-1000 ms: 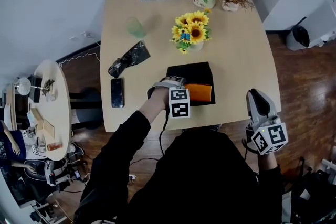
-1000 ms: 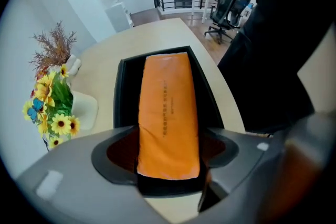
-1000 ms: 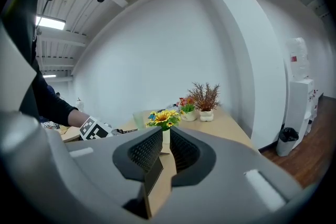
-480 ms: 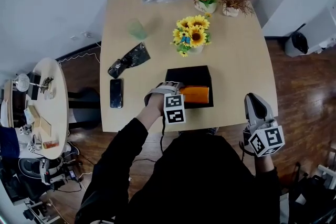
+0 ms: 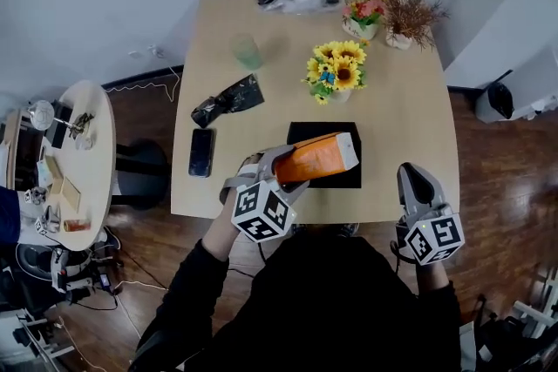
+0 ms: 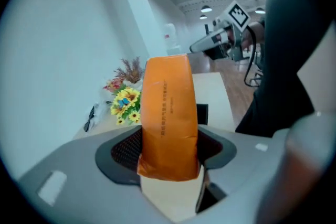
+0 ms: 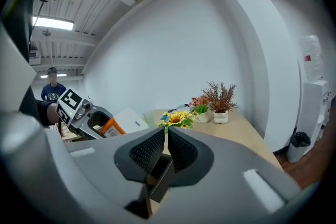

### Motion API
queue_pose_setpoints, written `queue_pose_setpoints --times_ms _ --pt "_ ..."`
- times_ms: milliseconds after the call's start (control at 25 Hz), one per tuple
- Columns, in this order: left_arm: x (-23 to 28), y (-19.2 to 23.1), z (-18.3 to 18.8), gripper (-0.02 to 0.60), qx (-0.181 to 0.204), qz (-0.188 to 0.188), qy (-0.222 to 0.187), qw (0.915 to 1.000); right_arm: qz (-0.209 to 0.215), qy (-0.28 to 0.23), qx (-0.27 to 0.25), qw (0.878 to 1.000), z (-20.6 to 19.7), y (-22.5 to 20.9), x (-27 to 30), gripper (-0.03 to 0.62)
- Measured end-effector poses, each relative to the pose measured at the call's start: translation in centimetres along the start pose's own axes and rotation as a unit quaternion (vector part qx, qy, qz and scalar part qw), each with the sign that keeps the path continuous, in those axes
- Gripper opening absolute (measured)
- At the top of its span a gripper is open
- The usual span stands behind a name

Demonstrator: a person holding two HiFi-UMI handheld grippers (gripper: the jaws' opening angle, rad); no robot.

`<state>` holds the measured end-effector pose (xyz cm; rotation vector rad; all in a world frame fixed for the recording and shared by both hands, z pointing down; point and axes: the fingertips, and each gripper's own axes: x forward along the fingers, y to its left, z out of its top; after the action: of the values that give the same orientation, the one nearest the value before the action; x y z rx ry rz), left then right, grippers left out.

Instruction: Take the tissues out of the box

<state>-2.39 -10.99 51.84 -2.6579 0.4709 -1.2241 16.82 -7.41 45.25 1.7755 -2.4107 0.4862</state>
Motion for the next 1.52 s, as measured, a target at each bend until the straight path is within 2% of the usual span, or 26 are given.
queue_pose_setpoints --times_ms 80,200,320,440,560,840,1000,1160,1280,1520 --pt "-2.2 0.7 0.6 0.281 -0.054 0.036 -0.036 0.9972 0.014 -0.001 -0.005 1.0 0.4 0.9 0.7 0.023" --pt "-5.6 2.3 0.2 0.283 -0.132 0.103 -0.078 0.9828 0.034 0.001 -0.012 0.999 0.6 2.2 1.6 0.021" --pt "-9.1 3.8 -0.8 0.284 -0.214 0.156 -0.122 0.9565 0.053 0.005 -0.017 0.998 0.6 3.2 2.5 0.02" --pt "-11.7 4.3 -2.4 0.284 -0.288 0.18 -0.164 0.9263 0.067 0.01 -0.02 0.997 0.5 4.2 3.2 0.02" --pt "-12.9 3.9 -3.8 0.284 -0.325 0.193 -0.179 0.9083 0.079 0.015 -0.023 0.996 0.2 4.9 3.7 0.018" --pt "-13.5 3.1 -6.7 0.284 -0.364 0.213 -0.163 0.8919 0.094 0.018 -0.024 0.995 0.3 6.2 4.6 0.014" --pt "-13.7 3.4 -7.4 0.284 -0.37 0.218 -0.16 0.8887 0.098 0.017 -0.023 0.995 0.3 6.4 4.8 0.014" --pt "-13.2 3.4 -7.8 0.284 -0.365 0.211 -0.151 0.8939 0.092 0.018 -0.022 0.995 0.1 5.9 4.7 0.014" --pt "-12.6 3.3 -8.3 0.284 -0.352 0.205 -0.132 0.9037 0.084 0.02 -0.02 0.996 0.1 5.5 4.5 0.014" --pt "-11.2 3.8 -11.7 0.284 -0.299 0.198 -0.06 0.9317 0.072 0.024 -0.015 0.997 -0.4 4.7 4.4 0.014"
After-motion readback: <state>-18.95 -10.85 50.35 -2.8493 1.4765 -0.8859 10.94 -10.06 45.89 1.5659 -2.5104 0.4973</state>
